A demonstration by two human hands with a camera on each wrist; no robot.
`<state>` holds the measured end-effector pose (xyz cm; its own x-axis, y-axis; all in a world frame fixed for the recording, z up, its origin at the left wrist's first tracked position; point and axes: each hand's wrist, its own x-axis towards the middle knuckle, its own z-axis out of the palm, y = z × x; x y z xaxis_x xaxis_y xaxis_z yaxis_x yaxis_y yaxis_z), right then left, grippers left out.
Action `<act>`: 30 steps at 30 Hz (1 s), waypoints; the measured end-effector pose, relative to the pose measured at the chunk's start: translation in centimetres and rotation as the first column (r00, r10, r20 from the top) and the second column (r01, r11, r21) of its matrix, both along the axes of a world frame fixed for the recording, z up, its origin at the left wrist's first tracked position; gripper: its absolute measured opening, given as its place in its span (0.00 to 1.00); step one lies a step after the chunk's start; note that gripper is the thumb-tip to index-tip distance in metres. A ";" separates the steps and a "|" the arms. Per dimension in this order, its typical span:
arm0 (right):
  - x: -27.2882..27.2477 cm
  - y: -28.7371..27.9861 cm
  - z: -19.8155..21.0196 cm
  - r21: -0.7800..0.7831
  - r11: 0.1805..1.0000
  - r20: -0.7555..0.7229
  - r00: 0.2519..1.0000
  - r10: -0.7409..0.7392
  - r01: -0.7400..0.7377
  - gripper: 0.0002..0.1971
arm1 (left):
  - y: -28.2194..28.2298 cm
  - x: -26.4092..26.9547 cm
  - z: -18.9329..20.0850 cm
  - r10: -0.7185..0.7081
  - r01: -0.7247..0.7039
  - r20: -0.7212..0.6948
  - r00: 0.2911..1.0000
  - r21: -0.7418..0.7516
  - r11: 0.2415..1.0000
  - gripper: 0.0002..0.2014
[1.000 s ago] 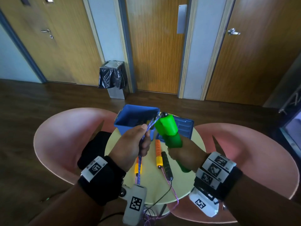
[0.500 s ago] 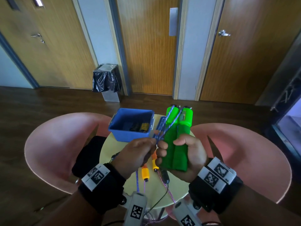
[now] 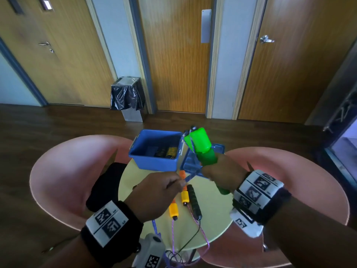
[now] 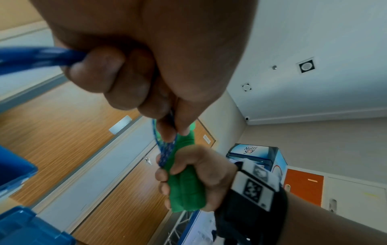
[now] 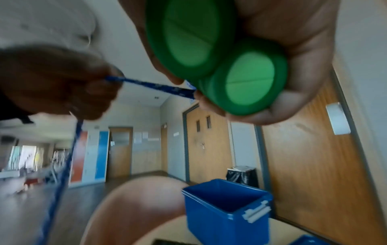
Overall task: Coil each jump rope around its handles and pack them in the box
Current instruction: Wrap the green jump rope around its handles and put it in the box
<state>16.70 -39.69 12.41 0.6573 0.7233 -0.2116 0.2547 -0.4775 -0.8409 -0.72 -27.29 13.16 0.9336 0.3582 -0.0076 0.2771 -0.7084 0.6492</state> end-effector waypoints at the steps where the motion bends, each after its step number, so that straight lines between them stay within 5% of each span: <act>1: 0.9 0.5 -0.4 -0.081 0.996 0.136 0.990 0.044 -0.033 0.09 | -0.1 -0.1 0.0 -0.003 0.003 0.005 1.000 0.043 0.999 0.18; 4: 2.4 1.5 -1.1 -0.298 0.951 0.413 0.887 0.209 -0.085 0.04 | -0.2 -0.1 0.5 -0.010 0.006 0.025 1.000 0.153 0.988 0.17; 8: 1.6 2.2 -1.2 -0.469 0.883 0.631 0.695 0.345 -0.012 0.09 | 0.2 0.2 1.4 -0.058 0.077 -0.061 0.996 0.400 0.913 0.16; 20: -3.4 2.7 -0.1 -0.676 0.734 0.641 0.439 0.629 -0.063 0.05 | 2.4 1.8 3.8 -0.238 0.326 -0.224 0.945 0.691 0.645 0.16; 24: -5.7 1.8 0.9 -0.727 0.669 0.597 0.337 0.728 -0.158 0.16 | 4.3 2.3 4.1 -0.306 0.347 -0.167 0.937 0.526 0.776 0.16; 30: -6.4 -0.1 3.7 -0.667 0.698 0.639 0.282 0.716 -0.261 0.15 | 5.8 2.4 2.2 -0.348 0.350 -0.080 0.934 0.012 0.937 0.10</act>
<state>10.32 -39.78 16.15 0.1922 0.9707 -0.1440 0.9727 -0.1690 0.1590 1.66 -21.51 15.31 0.9969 0.0114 -0.0784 0.0574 -0.7855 0.6162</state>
